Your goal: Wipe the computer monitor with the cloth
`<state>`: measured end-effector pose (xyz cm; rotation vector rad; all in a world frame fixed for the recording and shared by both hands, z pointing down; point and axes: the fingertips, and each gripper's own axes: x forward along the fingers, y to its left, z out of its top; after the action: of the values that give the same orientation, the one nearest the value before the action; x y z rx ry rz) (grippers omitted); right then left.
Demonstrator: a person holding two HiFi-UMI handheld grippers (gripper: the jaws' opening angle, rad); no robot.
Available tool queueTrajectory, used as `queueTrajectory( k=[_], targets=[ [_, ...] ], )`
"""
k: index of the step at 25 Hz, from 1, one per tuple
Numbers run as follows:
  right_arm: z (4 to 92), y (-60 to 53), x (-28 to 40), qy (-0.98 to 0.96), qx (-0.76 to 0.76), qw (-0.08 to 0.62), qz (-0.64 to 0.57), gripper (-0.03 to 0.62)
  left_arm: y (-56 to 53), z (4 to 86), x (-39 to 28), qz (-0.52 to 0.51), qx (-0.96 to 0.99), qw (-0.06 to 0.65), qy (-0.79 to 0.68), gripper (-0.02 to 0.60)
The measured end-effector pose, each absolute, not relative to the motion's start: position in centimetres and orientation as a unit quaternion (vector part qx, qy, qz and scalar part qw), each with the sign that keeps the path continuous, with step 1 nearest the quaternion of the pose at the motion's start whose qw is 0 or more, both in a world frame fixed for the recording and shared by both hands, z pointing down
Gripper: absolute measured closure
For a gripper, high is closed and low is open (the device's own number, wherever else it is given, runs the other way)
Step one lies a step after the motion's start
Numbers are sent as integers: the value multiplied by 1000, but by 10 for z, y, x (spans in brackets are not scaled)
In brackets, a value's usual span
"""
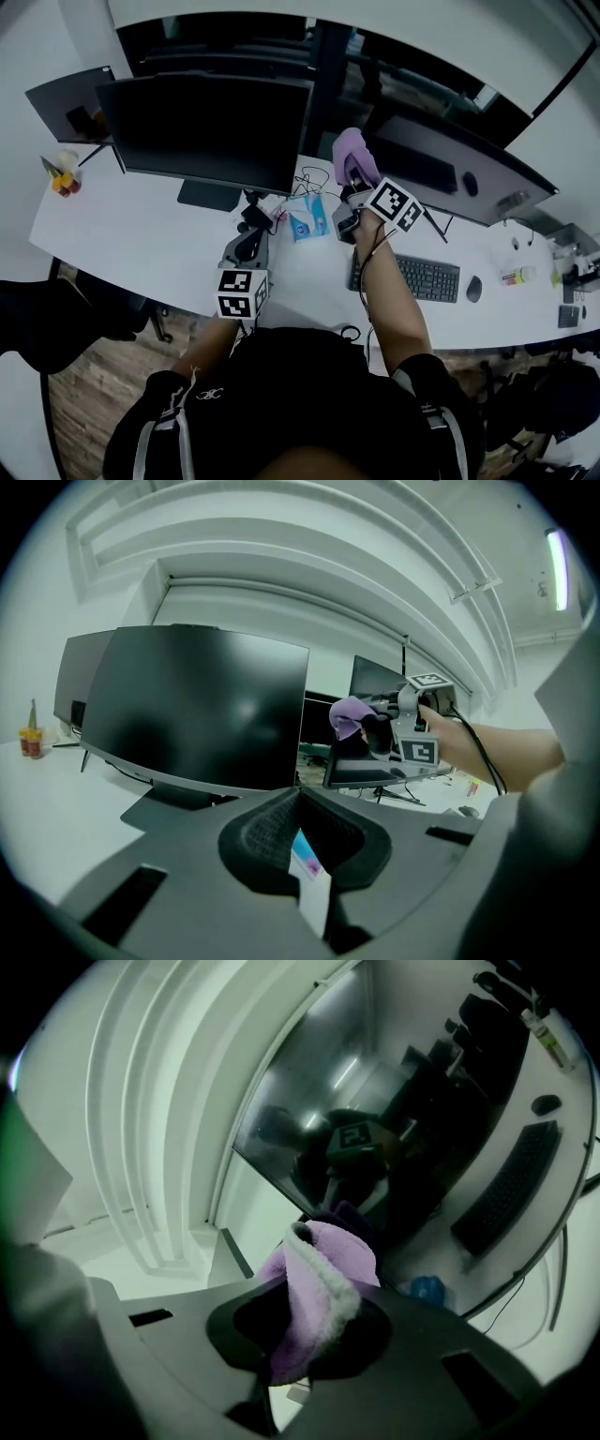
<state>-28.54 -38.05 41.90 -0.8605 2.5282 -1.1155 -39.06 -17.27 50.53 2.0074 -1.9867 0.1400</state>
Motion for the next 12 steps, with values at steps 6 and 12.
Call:
queueTrajectory(
  k=[6, 12],
  targets=[
    [363, -378, -284, 880, -287, 154, -347, 528, -175, 504, -393, 47, 699, 156, -696, 568],
    [309, -362, -279, 899, -271, 191, -288, 528, -176, 505, -399, 45, 692, 157, -703, 568]
  ],
)
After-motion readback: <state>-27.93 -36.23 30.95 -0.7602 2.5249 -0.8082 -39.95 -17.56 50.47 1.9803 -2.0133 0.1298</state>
